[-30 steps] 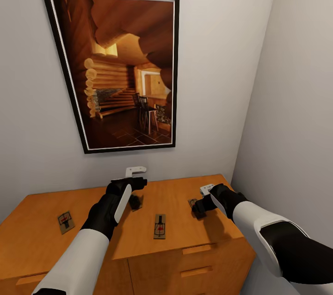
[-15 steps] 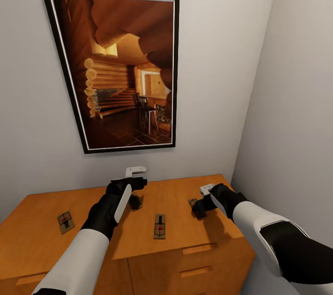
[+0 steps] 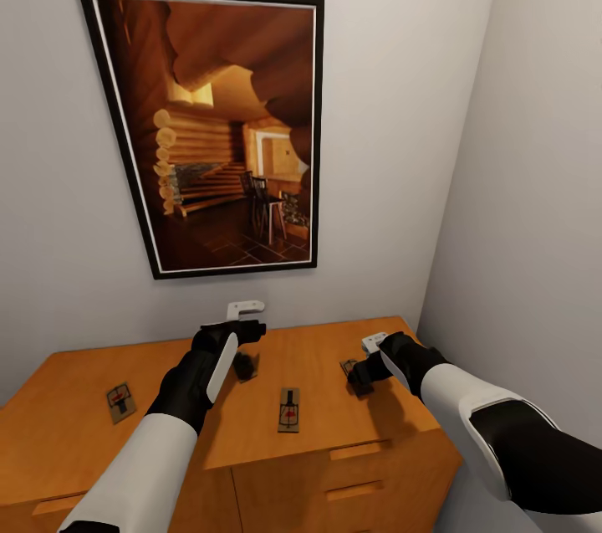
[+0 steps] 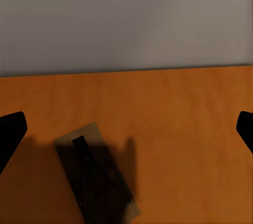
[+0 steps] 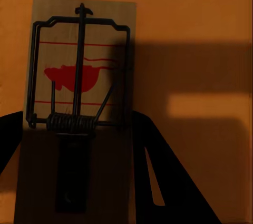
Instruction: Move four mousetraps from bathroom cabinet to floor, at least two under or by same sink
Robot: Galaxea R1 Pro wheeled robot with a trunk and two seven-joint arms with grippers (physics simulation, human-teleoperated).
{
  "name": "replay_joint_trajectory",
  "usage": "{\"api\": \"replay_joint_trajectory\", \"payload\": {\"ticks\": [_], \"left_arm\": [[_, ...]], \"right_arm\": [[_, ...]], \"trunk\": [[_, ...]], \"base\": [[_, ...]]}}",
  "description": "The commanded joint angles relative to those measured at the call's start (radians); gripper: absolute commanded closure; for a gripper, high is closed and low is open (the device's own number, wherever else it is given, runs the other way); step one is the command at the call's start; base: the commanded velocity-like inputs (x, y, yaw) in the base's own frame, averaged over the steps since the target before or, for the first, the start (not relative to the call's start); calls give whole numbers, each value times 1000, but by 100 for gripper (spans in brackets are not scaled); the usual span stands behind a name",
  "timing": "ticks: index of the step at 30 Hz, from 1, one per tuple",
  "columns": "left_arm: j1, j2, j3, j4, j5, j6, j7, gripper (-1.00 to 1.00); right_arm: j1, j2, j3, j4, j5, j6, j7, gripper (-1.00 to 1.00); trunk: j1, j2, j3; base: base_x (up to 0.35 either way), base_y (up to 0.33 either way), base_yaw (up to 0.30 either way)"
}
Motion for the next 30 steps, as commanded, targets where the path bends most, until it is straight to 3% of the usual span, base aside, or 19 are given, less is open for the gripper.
{"api": "replay_joint_trajectory", "payload": {"ticks": [1, 30], "left_arm": [[-1, 0, -1, -1, 9, 3, 8, -100], [-1, 0, -3, -1, 8, 1, 8, -100]], "right_arm": [[-1, 0, 3, -2, 5, 5, 6, 100], [-1, 0, 4, -3, 5, 5, 8, 100]], "trunk": [[-4, 6, 1], [-115, 209, 92]], "base": [[0, 0, 0], [0, 0, 0]]}}
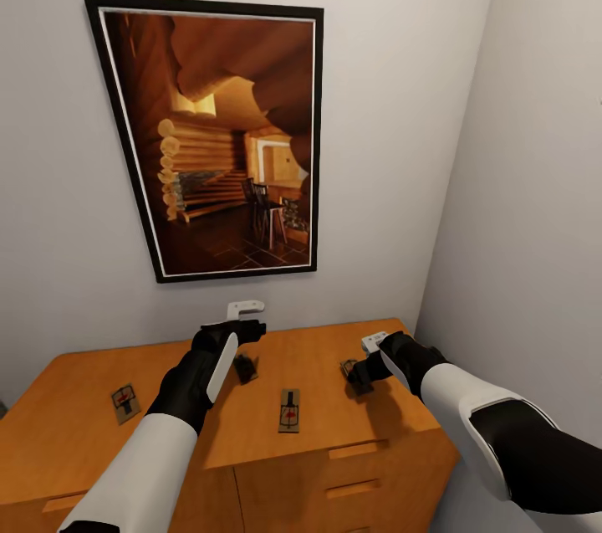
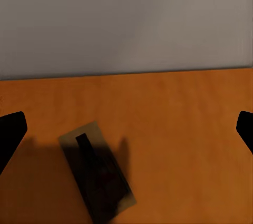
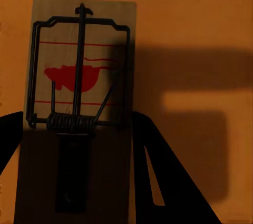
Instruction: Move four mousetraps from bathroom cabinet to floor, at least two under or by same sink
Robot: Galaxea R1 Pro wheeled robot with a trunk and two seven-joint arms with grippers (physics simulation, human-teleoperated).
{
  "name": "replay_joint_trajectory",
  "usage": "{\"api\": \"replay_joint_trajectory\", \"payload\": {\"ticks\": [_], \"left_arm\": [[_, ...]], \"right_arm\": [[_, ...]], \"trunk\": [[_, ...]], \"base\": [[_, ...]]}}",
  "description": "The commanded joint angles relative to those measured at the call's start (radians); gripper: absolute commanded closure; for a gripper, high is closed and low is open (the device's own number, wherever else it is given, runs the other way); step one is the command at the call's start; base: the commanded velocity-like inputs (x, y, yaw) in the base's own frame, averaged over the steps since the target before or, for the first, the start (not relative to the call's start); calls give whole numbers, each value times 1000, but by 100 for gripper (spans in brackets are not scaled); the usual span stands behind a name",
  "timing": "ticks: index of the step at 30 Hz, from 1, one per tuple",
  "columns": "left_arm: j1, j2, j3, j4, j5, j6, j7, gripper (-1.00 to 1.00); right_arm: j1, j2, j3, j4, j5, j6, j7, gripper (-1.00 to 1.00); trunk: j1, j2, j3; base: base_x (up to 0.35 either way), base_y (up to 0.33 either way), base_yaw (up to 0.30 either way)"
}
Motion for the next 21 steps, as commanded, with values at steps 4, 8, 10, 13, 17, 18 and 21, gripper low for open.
{"api": "replay_joint_trajectory", "payload": {"ticks": [4, 8, 10, 13, 17, 18, 21], "left_arm": [[0, 0, -1, -1, 9, 4, 8, -100], [0, 0, -1, -1, 9, 4, 8, -100], [0, 0, -1, -1, 9, 4, 8, -100], [0, 0, -1, -1, 9, 4, 8, -100], [0, 0, -1, -1, 9, 4, 8, -100], [0, 0, -1, -1, 9, 4, 8, -100], [0, 0, -1, -1, 9, 4, 8, -100]], "right_arm": [[0, 0, 2, -2, 5, 5, 6, 100], [0, 0, 1, -2, 4, 5, 6, 100], [0, 0, 1, -2, 4, 5, 6, 100], [0, -1, 1, -2, 4, 5, 5, 100], [0, -2, 1, -2, 4, 5, 5, 100], [0, -2, 1, -2, 4, 5, 5, 100], [0, -2, 1, -2, 4, 4, 5, 100]], "trunk": [[0, 0, 0], [0, 0, 0], [0, 0, 0], [0, 0, 0], [0, 0, 0], [0, 0, 0], [0, 0, 0]], "base": [[0, 0, 0], [0, 0, 0], [0, 0, 0], [0, 0, 0], [0, 0, 0], [0, 0, 0], [0, 0, 0]]}}
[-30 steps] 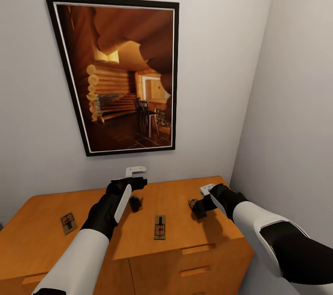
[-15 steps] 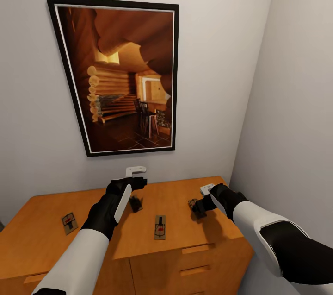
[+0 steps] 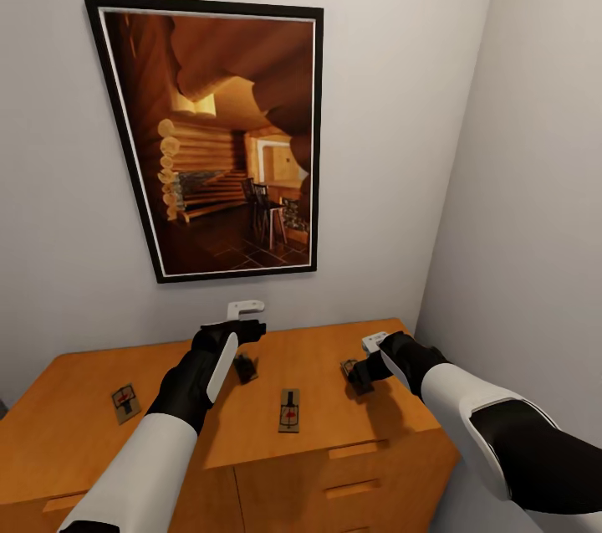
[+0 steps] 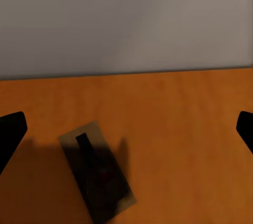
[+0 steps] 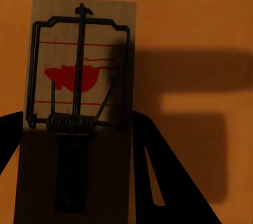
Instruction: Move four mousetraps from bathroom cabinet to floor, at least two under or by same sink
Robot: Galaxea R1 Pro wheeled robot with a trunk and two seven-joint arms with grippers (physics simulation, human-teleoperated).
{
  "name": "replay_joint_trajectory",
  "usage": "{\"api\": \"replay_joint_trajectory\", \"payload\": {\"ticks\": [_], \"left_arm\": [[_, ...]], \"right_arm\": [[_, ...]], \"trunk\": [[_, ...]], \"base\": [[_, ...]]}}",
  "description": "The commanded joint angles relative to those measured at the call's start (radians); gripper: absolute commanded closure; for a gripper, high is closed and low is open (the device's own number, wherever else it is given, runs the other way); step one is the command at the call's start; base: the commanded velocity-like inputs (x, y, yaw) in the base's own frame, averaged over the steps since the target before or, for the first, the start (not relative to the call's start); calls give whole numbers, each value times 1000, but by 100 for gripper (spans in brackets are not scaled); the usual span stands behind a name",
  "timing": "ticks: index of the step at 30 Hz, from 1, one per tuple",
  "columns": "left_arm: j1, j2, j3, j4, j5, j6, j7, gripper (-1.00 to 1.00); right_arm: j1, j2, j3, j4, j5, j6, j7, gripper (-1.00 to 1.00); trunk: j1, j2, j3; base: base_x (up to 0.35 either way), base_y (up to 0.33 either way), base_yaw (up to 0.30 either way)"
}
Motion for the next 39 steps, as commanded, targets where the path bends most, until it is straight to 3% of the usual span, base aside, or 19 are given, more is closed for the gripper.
{"api": "replay_joint_trajectory", "payload": {"ticks": [1, 17, 21, 24, 27, 31, 39], "left_arm": [[0, 0, -1, -1, 9, 4, 8, -100], [0, 0, -1, -1, 10, 4, 8, -100], [0, 0, -1, -1, 11, 4, 8, -100], [0, 0, -1, -1, 11, 4, 8, -100], [0, 0, -1, -1, 11, 3, 8, -100], [0, 0, -1, -1, 11, 2, 8, -100], [0, 0, -1, -1, 10, 2, 8, -100]], "right_arm": [[0, 0, 2, -2, 5, 5, 6, 100], [0, -5, -6, -36, 4, -25, 6, 100], [0, -31, -8, -104, 2, -32, 1, 100], [-1, -65, -16, -157, -1, -34, 1, 100], [0, -92, -45, -218, -2, -32, 4, 100], [0, -100, -68, -261, -1, -22, 2, 100], [0, -102, -75, -293, 0, 29, 3, 100]], "trunk": [[0, -1, 0], [0, -1, 0], [0, -1, 0], [0, -1, 0], [0, -1, 0], [0, -1, 0], [0, -1, 0]], "base": [[0, 0, 0], [0, 0, 0], [0, 0, 0], [0, 0, 0], [0, 0, 0], [0, 0, 0], [0, 0, 0]]}}
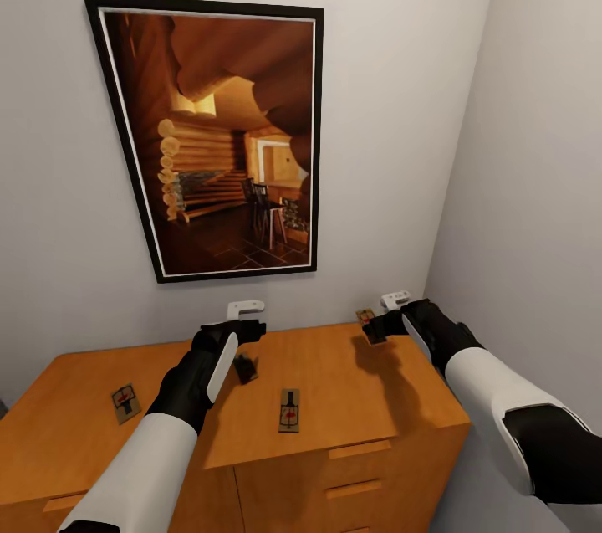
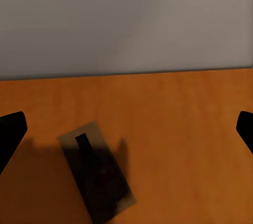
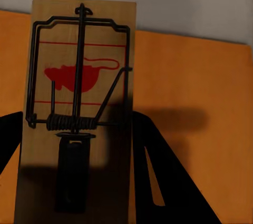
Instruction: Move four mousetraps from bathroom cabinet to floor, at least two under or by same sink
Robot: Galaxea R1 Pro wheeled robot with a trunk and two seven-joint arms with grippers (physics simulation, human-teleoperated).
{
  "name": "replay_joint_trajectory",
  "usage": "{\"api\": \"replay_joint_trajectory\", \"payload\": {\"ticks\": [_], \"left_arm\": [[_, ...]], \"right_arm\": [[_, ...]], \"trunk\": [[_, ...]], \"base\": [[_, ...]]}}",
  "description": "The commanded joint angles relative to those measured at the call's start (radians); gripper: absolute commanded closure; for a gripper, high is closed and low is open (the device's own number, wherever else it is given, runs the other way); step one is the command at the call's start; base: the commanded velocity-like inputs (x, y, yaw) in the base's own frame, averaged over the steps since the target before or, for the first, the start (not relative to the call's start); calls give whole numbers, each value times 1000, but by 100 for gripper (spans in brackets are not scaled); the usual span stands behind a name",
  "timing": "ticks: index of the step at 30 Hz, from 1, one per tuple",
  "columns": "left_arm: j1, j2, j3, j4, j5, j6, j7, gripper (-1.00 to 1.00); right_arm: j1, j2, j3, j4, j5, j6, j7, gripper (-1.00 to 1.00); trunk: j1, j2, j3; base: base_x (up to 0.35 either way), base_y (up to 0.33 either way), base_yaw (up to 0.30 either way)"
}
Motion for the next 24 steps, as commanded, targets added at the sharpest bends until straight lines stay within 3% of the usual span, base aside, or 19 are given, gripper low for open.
{"api": "replay_joint_trajectory", "payload": {"ticks": [1, 24], "left_arm": [[0, 0, -1, -1, 9, 4, 8, -100], [0, 0, -1, -1, 9, -6, 9, -100]], "right_arm": [[0, -1, 3, -2, 5, 6, 6, 100], [0, 0, 6, -4, 6, 11, 6, 100]], "trunk": [[0, -1, -1], [0, -1, -1]], "base": [[0, 0, 0], [-65, -53, 0]]}}
